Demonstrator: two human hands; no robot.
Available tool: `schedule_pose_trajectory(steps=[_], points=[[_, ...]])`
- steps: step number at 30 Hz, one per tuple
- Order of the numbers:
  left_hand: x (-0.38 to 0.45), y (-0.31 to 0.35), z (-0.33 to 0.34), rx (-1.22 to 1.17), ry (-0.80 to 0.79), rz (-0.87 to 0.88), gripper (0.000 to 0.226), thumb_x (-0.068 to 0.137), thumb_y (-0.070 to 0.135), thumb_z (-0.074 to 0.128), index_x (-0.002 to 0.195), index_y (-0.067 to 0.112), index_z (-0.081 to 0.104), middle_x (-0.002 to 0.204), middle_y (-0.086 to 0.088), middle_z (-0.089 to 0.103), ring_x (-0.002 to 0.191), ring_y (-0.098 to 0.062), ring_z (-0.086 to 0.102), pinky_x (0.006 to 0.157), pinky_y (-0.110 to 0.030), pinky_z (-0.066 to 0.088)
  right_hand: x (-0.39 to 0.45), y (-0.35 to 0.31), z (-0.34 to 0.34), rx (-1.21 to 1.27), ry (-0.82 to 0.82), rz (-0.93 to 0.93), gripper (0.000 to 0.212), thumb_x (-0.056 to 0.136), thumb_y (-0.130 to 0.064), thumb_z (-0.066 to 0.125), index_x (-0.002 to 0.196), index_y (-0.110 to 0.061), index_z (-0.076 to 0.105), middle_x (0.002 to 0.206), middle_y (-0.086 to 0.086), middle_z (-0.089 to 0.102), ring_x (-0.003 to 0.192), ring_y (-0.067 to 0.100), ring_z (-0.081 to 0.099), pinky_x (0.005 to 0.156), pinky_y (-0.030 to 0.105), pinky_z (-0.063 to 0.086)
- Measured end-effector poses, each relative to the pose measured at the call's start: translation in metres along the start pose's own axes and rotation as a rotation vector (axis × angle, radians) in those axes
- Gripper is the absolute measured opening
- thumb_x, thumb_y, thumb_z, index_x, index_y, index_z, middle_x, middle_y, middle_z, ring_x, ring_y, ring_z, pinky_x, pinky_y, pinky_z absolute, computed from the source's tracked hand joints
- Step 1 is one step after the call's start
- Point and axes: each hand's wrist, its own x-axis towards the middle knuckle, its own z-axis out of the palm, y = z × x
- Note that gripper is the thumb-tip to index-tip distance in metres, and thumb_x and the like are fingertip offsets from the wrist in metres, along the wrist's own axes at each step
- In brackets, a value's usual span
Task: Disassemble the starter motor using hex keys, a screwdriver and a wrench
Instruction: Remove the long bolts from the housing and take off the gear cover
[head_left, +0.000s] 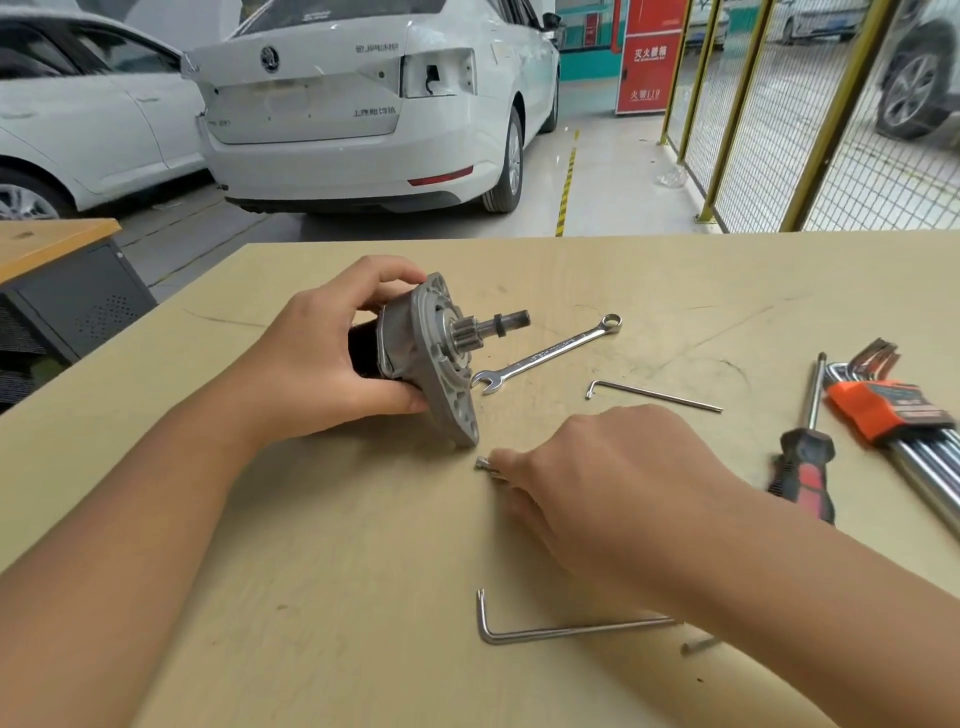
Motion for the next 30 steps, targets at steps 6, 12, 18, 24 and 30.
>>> schedule_pose_trajectory(steps=[6,12,18,24,30], points=[[-0.002,-0.002,0.002,0.003,0.034,0.025,0.087,0.055,0.021,0.103,0.128,0.038,0.06,0.117,0.015,0.068,0.118,-0.006,0.06,0.09,-0.005,0.046,-0.027,0.031,-0.004,0.014,-0.143,0.06,0.043,0.106,-0.054,0.025,0.149,-0.054,0.027,0.071,-0.006,0.039,0.066,0.028,0.048,0.052,0.03,0.034],[-0.002,-0.001,0.001,-0.043,0.031,0.065,0.084,0.051,0.028,0.104,0.125,0.037,0.065,0.118,0.017,0.07,0.118,-0.006,0.063,0.092,-0.007,0.049,-0.033,0.043,-0.011,0.132,0.023,0.045,0.037,0.102,-0.056,0.035,0.125,-0.04,0.059,0.078,-0.008,0.062,0.077,0.017,0.061,0.063,0.032,0.049],[-0.005,0.001,-0.009,-0.201,-0.052,0.124,0.082,0.051,0.046,0.099,0.126,0.041,0.065,0.123,0.009,0.072,0.122,-0.014,0.067,0.105,-0.022,0.05,-0.05,0.067,-0.015,0.76,0.464,0.314,0.012,0.08,-0.036,0.065,0.075,-0.029,0.073,0.044,-0.01,0.041,0.041,0.007,0.038,0.041,0.014,0.028],[-0.009,0.015,-0.007,-0.159,-0.08,0.184,0.082,0.054,0.05,0.098,0.127,0.038,0.064,0.123,0.008,0.072,0.121,-0.014,0.069,0.1,-0.041,0.057,-0.043,0.05,-0.01,1.178,0.504,0.433,0.025,0.081,-0.031,0.056,0.087,-0.041,0.079,0.048,-0.003,0.034,0.042,0.011,0.03,0.038,0.02,0.02],[-0.01,0.026,0.002,-0.148,-0.164,0.182,0.108,0.056,0.03,0.097,0.148,0.045,0.042,0.13,0.007,0.064,0.118,-0.023,0.066,0.102,-0.032,0.053,-0.033,0.047,-0.02,1.033,0.623,0.363,0.009,0.082,-0.022,0.077,0.082,-0.03,0.078,0.058,-0.008,0.066,0.048,0.004,0.052,0.048,0.009,0.035]])
